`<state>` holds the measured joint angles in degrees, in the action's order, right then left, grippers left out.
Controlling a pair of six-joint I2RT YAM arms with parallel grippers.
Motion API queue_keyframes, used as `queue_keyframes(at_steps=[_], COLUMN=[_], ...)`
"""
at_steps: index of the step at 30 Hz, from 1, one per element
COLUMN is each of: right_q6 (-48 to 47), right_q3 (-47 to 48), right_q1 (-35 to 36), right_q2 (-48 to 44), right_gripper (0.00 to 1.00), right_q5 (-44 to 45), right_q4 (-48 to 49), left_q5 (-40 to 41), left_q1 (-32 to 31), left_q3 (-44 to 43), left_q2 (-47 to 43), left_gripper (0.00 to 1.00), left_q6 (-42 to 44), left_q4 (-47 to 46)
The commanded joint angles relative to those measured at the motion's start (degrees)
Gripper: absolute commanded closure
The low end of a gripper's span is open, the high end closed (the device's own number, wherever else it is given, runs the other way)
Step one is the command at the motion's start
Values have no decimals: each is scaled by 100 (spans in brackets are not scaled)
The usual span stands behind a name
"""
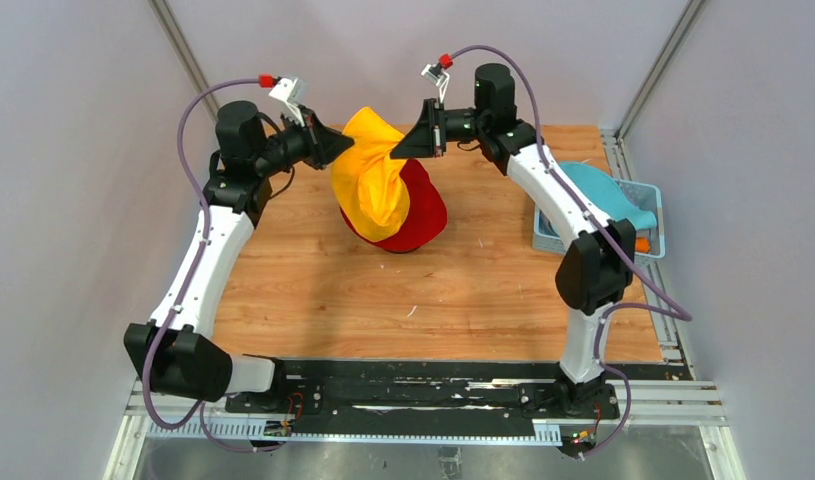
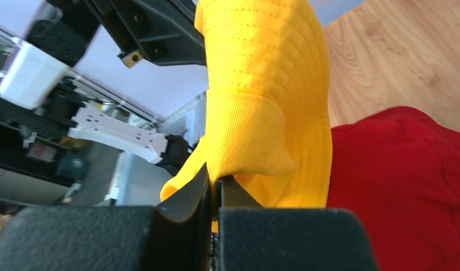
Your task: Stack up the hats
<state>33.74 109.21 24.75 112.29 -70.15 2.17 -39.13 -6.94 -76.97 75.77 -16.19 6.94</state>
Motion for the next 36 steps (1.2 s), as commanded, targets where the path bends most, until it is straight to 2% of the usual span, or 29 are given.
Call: queue_keyframes(at_steps=[1, 6, 18, 28, 36], right_q6=[-1980, -2362, -2852, -3208, -3255], right_q3=[25, -445, -823, -1004, -999], right_q1=[17, 96, 205, 214, 232], right_q2=[-707, -1209, -2102, -2736, -2624], right_gripper=[99, 99, 99, 100, 99], right_q5=[868, 1698, 2829, 4026, 4398], right_q4=[-2029, -2174, -2525, -2899, -2898], left_q5=[705, 868, 1418, 2530, 3334], left_q1=[-167, -406, -1222, -2006, -2110], left_q3=[-392, -715, -1301, -1966, -2094], left_q2=[-73, -62, 184, 623, 768], left_gripper=[100, 100, 100, 100, 100], left_q6=[371, 477, 518, 827, 924], left_q4=[519, 851, 1193, 1605, 1916])
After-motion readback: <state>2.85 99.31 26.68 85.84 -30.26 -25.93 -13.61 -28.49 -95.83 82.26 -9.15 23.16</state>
